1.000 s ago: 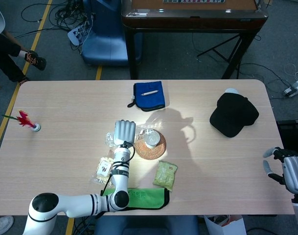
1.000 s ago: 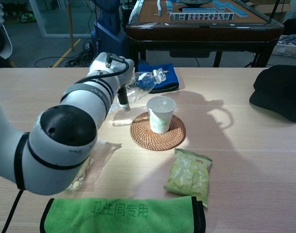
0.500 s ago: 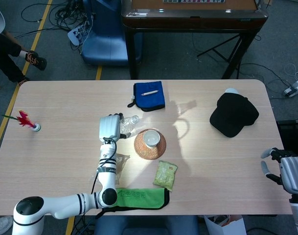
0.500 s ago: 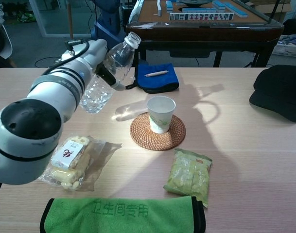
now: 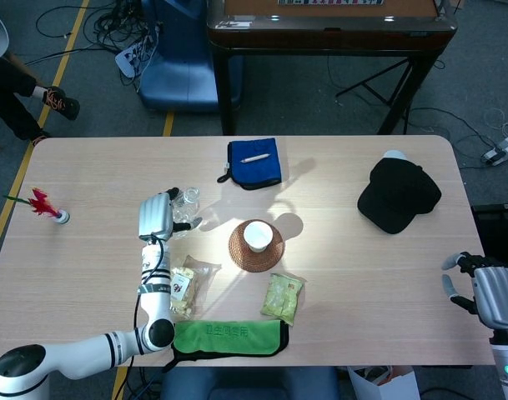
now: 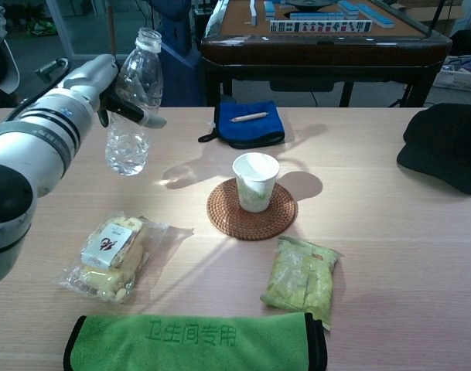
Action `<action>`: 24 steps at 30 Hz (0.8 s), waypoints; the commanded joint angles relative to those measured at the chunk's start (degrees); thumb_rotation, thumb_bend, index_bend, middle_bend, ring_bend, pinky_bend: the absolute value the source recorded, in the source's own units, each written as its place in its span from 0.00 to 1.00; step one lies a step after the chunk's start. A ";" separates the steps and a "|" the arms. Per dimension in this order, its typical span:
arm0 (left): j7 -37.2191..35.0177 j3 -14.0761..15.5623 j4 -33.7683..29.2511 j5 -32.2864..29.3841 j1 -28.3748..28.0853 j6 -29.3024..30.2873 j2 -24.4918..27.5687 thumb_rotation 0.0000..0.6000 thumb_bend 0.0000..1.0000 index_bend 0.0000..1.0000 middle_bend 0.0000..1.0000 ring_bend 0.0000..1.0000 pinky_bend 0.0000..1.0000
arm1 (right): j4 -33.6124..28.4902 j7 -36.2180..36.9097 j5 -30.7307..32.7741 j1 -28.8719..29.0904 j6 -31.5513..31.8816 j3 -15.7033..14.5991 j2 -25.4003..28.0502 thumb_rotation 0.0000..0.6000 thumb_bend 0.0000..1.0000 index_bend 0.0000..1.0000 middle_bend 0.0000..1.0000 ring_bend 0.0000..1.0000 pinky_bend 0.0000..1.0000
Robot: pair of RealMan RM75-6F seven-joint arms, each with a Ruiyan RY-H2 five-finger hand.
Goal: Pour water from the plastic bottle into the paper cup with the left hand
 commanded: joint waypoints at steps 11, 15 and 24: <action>-11.84 -0.29 -0.32 0.68 5.42 -2.14 2.92 1.00 0.08 0.71 0.79 0.59 0.63 | 0.08 -0.68 0.07 0.16 -0.40 -0.14 -0.32 1.00 0.44 0.52 0.48 0.50 0.50; -14.97 -0.42 -0.12 0.63 6.79 -2.76 3.47 1.00 0.08 0.71 0.79 0.59 0.63 | 0.16 -0.88 0.10 0.22 -0.52 -0.16 -0.46 1.00 0.44 0.52 0.48 0.50 0.50; -23.48 0.55 0.86 2.14 10.46 -4.93 4.94 1.00 0.08 0.71 0.79 0.58 0.63 | 0.29 -1.30 0.26 0.40 -0.98 -0.26 -0.72 1.00 0.44 0.52 0.48 0.50 0.50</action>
